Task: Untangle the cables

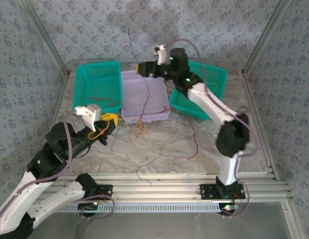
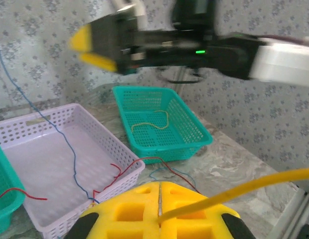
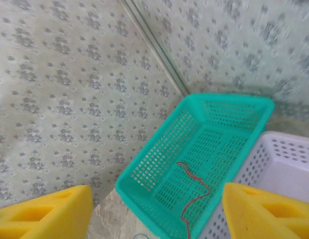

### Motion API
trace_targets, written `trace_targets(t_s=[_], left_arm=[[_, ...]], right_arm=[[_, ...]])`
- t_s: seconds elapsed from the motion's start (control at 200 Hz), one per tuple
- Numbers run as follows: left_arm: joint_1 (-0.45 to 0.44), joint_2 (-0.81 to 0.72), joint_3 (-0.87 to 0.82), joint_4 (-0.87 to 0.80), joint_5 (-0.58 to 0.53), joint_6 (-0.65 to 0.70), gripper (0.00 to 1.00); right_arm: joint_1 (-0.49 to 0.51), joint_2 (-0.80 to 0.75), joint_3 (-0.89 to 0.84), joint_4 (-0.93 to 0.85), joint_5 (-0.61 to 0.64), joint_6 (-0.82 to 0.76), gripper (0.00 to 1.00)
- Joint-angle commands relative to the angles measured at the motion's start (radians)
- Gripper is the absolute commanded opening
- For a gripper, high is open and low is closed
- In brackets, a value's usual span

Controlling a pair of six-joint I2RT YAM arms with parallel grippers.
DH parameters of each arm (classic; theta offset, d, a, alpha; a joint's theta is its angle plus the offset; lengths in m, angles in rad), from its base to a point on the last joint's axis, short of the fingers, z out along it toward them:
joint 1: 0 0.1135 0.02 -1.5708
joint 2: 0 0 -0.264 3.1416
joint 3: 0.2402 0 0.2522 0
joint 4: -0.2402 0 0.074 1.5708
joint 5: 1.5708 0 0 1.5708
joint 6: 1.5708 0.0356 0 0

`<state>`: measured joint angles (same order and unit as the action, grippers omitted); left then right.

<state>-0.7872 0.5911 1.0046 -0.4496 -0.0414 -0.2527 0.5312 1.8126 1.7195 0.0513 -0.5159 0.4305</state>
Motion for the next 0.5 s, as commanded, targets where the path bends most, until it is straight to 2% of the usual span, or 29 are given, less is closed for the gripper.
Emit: trace_targets(t_s=[0.0,0.205,0.35,0.495], left_arm=[[0.005,-0.014,0.018,0.027,-0.065,-0.053,0.00],[0.004,-0.043,0.020,0.067,-0.059,-0.145,0.00],[0.004,-0.050,0.017,0.078,-0.057,-0.188,0.00],[0.004,-0.066,0.010,0.082,-0.060,-0.216,0.00]], right_arm=[[0.062,-0.157,-0.262,0.103,0.009,-0.114,0.72],[0.159,-0.349,-0.625,0.206,0.107,-0.125,0.72],[0.215,-0.356,-0.746,0.262,0.150,-0.093,0.72],[0.228,-0.335,-0.846,0.370,0.201,-0.020,0.72]])
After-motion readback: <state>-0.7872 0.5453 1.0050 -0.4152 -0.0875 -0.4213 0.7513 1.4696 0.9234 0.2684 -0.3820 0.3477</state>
